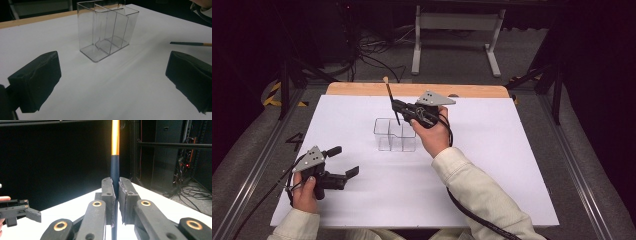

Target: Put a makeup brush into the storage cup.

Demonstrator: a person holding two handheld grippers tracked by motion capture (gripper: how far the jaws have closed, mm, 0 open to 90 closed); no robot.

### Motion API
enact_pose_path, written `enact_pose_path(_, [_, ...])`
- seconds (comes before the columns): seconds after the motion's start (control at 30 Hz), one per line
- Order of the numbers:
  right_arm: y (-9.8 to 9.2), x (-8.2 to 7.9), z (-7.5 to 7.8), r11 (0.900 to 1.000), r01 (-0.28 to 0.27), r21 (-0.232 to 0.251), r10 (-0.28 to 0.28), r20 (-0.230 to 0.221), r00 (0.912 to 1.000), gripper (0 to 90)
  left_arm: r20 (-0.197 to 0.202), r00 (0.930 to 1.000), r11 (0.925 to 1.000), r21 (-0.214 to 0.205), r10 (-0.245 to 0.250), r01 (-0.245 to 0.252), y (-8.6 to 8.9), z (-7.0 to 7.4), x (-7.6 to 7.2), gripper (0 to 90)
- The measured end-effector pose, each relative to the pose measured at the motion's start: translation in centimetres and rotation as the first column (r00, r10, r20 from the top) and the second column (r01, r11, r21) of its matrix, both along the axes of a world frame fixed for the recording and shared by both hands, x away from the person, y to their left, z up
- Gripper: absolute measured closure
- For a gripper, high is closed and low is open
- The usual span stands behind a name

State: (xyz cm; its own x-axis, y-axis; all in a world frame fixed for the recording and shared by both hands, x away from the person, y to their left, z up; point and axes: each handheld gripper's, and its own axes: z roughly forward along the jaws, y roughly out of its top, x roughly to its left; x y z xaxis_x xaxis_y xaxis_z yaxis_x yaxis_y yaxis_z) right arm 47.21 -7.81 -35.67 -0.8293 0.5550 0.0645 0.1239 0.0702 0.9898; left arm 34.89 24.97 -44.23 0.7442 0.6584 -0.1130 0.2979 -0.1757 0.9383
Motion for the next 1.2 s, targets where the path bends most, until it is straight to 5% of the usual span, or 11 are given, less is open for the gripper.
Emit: enact_pose_path(1.2, [1.1,0.5,-3.7,0.9978,0.014,-0.065,-0.019,-0.083,0.9964,83.6,-0.005,1.0,1.0,0.004,-0.003,0.003,0.0,-0.1,0.0,0.7])
